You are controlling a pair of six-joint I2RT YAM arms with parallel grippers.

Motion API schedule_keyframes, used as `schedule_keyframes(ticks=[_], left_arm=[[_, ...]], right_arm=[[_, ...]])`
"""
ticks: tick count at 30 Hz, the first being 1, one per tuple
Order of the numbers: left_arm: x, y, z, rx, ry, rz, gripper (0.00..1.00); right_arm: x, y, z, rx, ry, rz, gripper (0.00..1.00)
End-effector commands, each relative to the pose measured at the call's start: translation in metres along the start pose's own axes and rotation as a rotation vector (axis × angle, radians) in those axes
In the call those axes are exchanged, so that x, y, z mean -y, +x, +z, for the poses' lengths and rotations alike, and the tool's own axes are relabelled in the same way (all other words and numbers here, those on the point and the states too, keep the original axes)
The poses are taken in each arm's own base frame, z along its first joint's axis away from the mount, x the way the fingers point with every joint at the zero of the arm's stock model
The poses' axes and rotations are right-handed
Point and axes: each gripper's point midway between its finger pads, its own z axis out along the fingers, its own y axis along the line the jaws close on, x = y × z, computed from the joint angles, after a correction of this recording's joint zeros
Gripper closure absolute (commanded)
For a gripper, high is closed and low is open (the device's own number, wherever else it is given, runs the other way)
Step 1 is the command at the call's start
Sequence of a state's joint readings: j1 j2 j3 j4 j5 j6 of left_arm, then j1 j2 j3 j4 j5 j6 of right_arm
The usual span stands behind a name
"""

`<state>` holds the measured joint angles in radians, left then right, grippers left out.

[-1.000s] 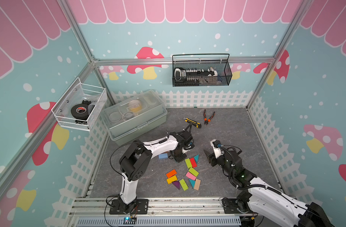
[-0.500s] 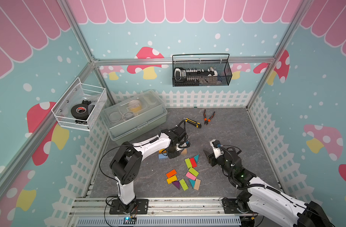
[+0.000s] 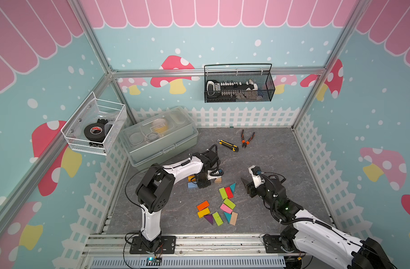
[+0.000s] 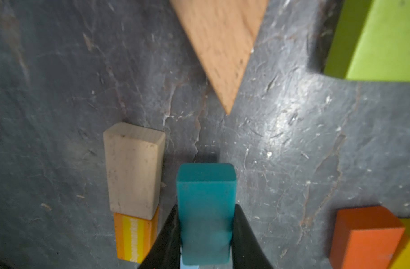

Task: Assemble a piece of candy with building blocks
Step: Assemble the building block at the center of the board.

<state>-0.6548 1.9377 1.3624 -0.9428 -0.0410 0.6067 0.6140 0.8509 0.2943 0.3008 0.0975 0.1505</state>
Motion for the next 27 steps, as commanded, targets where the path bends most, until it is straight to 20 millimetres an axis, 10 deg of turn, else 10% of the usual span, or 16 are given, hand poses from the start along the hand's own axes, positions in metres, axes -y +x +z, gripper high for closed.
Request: schedule_keyframes(ticks=[1, 27], left_arm=[[-0.001, -0.01, 0.0, 0.021, 0.021, 0.051, 0.88], [-0.013, -0.012, 0.01, 0.001, -0.027, 0.082, 0.76]], right_arm=[[0.002, 0.001, 0.001, 0.012, 0.007, 0.013, 0.4], [0.001, 0.003, 0.003, 0.005, 0.001, 0.014, 0.4]])
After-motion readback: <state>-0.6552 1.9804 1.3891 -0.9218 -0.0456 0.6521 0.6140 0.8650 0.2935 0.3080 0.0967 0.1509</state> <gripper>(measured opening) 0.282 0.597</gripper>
